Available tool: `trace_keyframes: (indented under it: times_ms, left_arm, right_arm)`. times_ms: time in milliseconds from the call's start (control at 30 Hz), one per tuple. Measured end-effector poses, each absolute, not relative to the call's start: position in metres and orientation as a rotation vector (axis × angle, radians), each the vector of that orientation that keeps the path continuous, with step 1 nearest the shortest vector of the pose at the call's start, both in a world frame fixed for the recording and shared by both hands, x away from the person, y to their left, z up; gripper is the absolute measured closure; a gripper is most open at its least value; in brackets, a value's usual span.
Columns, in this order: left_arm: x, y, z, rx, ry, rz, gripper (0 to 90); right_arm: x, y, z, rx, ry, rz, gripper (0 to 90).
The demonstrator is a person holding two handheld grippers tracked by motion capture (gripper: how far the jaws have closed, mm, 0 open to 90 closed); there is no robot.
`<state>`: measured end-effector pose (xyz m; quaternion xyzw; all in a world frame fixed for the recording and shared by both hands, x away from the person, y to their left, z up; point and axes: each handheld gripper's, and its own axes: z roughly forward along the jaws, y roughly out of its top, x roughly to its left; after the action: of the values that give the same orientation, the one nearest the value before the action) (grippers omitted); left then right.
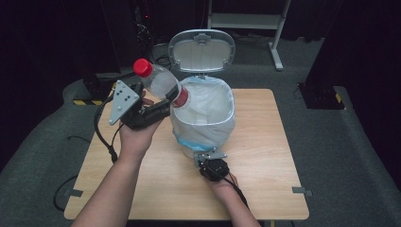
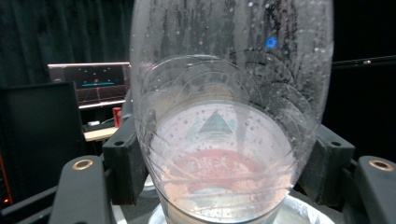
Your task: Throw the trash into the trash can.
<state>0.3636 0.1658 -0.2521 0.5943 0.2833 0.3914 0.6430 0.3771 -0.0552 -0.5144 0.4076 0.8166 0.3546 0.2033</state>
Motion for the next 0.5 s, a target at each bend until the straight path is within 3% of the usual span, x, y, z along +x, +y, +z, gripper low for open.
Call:
trace_keyframes:
  times_ms: [500]
  left_arm:
    - [0.395, 0.122, -0.250, 1.392, 0.613, 0.838, 29.5]
  right_arm:
    - [0.377, -0.055, -0.515, 1.140, 2.278, 0.990, 59.9]
